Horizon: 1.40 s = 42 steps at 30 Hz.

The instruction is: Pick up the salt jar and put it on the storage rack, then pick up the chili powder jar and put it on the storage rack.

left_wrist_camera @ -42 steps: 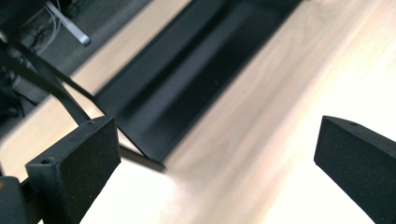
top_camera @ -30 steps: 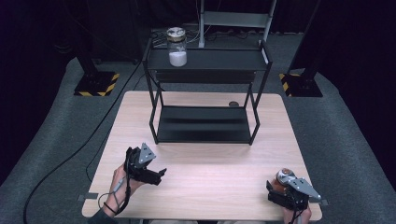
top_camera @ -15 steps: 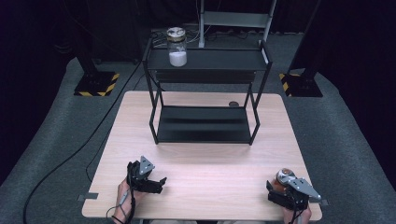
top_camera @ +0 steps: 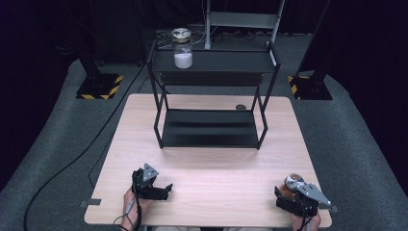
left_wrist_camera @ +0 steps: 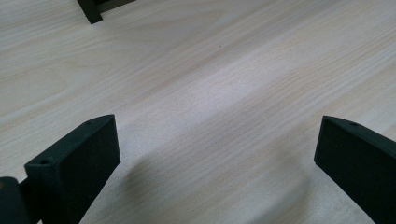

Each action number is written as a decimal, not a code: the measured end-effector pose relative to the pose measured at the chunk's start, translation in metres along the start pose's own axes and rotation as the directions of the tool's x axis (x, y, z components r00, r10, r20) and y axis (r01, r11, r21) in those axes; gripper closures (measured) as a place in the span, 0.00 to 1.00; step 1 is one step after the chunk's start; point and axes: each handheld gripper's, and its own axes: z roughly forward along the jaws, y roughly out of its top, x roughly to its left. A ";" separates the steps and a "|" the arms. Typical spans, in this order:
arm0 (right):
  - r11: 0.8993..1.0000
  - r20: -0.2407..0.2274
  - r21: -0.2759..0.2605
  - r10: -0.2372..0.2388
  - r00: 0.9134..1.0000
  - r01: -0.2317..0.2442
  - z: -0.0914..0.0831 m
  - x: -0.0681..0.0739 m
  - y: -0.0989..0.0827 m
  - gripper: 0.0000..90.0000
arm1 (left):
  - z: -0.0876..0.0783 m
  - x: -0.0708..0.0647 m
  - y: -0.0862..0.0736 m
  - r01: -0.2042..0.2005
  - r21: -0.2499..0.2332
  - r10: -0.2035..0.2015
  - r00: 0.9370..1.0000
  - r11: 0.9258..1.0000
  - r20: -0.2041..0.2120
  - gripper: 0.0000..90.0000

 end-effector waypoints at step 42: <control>0.999 -0.031 0.034 -0.001 1.000 0.002 0.004 -0.007 0.007 0.00 | 0.009 0.003 0.009 0.009 0.046 -0.010 1.000 0.999 0.013 0.00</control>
